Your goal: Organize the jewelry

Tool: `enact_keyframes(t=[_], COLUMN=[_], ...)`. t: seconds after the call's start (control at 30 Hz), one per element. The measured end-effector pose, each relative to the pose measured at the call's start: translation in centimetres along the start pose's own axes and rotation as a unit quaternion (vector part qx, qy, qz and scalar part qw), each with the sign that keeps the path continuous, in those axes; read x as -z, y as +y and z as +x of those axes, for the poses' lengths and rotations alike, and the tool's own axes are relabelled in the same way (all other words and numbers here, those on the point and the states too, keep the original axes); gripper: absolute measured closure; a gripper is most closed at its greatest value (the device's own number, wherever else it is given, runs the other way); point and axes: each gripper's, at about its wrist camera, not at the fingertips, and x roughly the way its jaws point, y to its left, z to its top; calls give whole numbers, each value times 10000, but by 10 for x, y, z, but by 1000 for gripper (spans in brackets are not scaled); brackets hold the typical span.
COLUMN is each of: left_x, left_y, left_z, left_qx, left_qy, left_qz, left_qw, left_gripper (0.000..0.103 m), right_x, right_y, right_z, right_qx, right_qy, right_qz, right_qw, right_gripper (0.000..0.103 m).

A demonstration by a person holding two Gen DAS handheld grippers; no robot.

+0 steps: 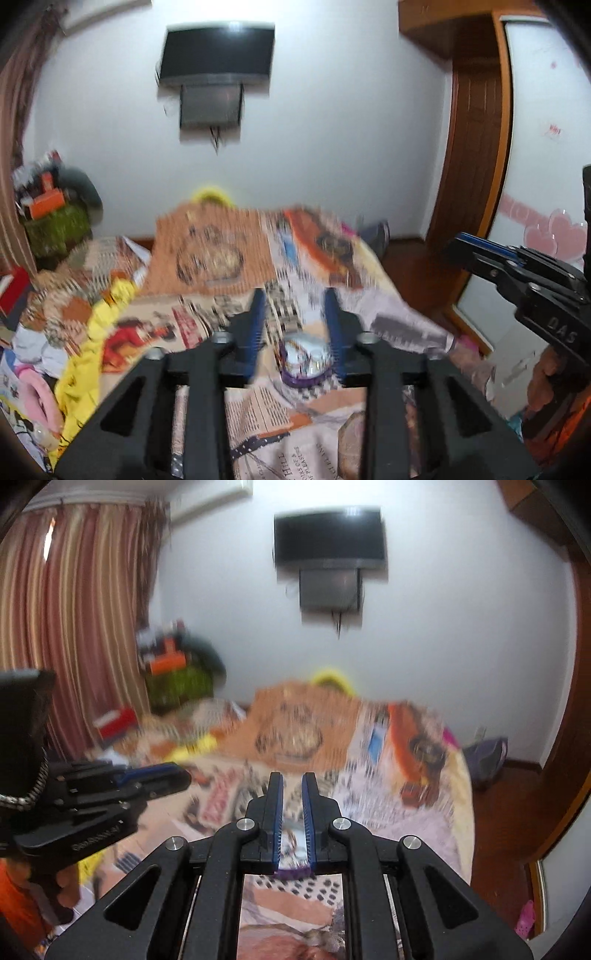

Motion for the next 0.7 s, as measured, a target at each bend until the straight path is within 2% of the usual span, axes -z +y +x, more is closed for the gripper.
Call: enact_keyframes(t=[0.07, 0.1, 0.13, 0.2, 0.27, 0.3, 0.4, 0.43, 0.47, 0.57, 0.7], left_x=[-6, -9, -11, -12, -10, -9, -4, -2, 1, 5, 12], left_y=[-5, -7, -10, -14, -16, -16, -14, -14, -14, -18, -22], left_z=[-27, -41, -54, -72, -91, -99, -117, -120, -125, -132, -142], left_qx=[-44, -57, -87, -206, -326, -347, -363, -379, -400, -510, -535], left_qy=[-348, -494, -624, -823, -1030, -1113, -1250, -1275, -1328, -1389, -1402], left_qz=[54, 87, 106, 131, 99, 63, -110, -123, -106, -35, -11], left_qw=[9994, 9987, 9980, 9963, 9941, 9932, 9914, 9910, 9903, 9890, 9887], left_gripper=[64, 63, 60, 53, 40, 38, 21, 13, 11, 9, 7], right_x=[-7, -9, -11, -11, -12, -12, -9, -7, -5, 0, 6], right_y=[5, 8, 13, 21, 28, 30, 34, 34, 35, 36, 36], right_z=[-23, -37, -54, -77, -92, -100, -116, -118, -121, -120, -127], right_qx=[36, 70, 144, 254, 397, 474, 605, 652, 730, 979, 1032], right_qy=[-302, -498, -775, -1142, -1304, -1380, -1527, -1563, -1595, -1583, -1531], right_qz=[28, 44, 56, 27, 47, 112, 295, 334, 368, 426, 518], right_qw=[9995, 9987, 9969, 9931, 9907, 9892, 9860, 9850, 9838, 9816, 9814], right_gripper=[73, 53, 37, 33, 33, 32, 18, 17, 16, 1, 0])
